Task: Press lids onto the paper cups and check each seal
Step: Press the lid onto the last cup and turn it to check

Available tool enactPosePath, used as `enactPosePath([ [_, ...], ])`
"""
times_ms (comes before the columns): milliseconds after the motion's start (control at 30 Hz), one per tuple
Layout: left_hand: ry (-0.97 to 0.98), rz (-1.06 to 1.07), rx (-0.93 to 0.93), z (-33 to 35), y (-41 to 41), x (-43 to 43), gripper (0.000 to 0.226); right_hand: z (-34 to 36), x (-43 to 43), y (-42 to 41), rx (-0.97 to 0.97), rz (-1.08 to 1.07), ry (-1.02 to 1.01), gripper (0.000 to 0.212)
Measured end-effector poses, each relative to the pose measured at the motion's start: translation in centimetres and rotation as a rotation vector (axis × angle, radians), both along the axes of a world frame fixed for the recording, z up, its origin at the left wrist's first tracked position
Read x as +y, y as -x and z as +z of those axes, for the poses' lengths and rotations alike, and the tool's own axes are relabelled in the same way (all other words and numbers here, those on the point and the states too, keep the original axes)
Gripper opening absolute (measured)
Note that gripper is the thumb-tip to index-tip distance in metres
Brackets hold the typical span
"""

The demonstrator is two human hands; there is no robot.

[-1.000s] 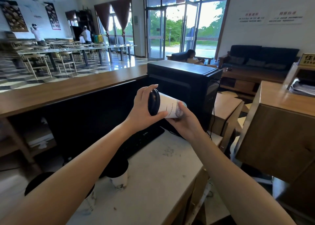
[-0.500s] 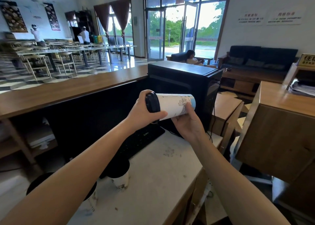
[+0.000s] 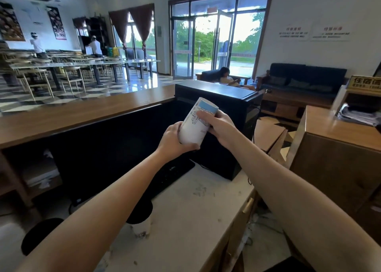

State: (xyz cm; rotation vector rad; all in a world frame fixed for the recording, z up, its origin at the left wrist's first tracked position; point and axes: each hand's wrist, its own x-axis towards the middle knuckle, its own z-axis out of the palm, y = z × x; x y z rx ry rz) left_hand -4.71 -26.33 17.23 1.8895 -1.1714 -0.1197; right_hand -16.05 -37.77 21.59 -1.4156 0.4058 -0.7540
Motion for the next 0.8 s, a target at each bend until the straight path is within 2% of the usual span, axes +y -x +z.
enactPosePath([
  [100, 0.001, 0.005, 0.013, 1.1, 0.2, -1.2, 0.081, 1.3, -0.8, -1.3, 0.135, -0.046, 0.166, 0.053],
  [233, -0.066, 0.009, 0.074, 2.6, -0.2, -2.2, 0.077, 3.0, -1.3, -2.5, 0.219, -0.088, 0.283, 0.048],
  [367, -0.152, 0.017, 0.139, 3.6, -0.9, -2.9, 0.073, 3.7, -2.2, -3.6, 0.269, -0.092, 0.313, 0.043],
  [500, -0.163, 0.033, 0.137, 3.7, -1.7, -3.4, 0.076, 3.8, -2.8, -4.4, 0.301, -0.089, 0.325, 0.047],
  [567, -0.160, 0.041, 0.146, 3.6, -1.8, -3.6, 0.074, 3.9, -3.0, -4.8, 0.329, -0.091, 0.323, 0.056],
  [700, -0.135, 0.051, 0.174, 3.1, -1.8, -4.1, 0.072, 4.0, -3.7, -5.3, 0.391, -0.067, 0.337, 0.091],
  [800, -0.146, 0.055, 0.185, 2.7, -1.6, -4.0, 0.071, 4.1, -3.9, -5.8, 0.477, -0.073, 0.391, 0.097],
])
